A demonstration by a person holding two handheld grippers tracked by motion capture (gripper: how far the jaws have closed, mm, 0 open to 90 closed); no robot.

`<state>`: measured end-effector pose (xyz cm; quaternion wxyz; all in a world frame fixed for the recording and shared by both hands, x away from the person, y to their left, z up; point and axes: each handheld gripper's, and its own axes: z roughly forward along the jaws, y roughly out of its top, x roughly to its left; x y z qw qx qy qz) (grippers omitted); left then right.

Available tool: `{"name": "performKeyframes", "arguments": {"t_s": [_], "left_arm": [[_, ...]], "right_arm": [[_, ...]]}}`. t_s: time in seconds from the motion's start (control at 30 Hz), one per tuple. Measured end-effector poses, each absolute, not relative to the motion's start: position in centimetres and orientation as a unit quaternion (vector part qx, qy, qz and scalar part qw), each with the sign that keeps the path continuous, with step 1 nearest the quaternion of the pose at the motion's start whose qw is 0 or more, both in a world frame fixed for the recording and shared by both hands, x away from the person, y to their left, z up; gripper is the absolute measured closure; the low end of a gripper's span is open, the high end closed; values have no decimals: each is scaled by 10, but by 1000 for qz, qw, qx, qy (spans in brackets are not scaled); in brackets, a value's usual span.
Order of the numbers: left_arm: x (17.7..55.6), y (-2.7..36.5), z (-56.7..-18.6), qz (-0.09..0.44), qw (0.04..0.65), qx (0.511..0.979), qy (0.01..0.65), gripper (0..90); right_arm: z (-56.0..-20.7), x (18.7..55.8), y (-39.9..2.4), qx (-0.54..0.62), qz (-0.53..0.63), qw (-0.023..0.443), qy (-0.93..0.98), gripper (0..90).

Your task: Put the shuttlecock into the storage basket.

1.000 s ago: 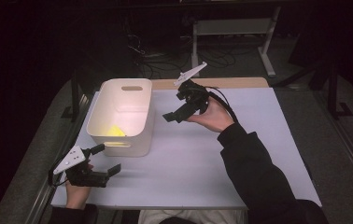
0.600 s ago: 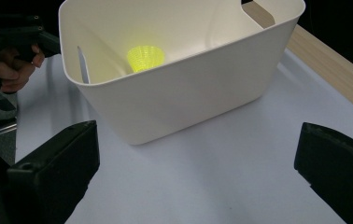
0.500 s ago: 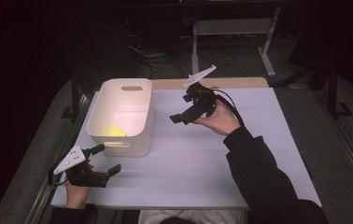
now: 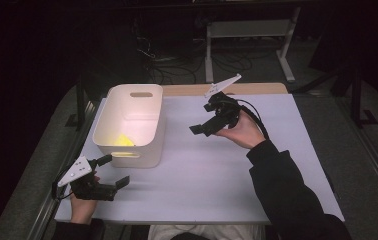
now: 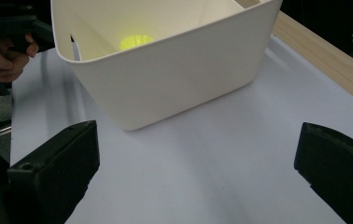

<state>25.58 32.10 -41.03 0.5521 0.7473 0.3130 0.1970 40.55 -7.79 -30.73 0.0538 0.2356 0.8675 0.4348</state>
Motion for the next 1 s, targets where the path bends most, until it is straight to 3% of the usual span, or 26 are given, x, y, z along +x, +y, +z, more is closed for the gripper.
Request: {"name": "performKeyframes", "arguments": {"t_s": [1.0], "left_arm": [[256, 321, -410, 198, 551, 748, 313, 0]], "right_arm": [[-334, 392, -127, 262, 442, 55, 856, 0]]}}
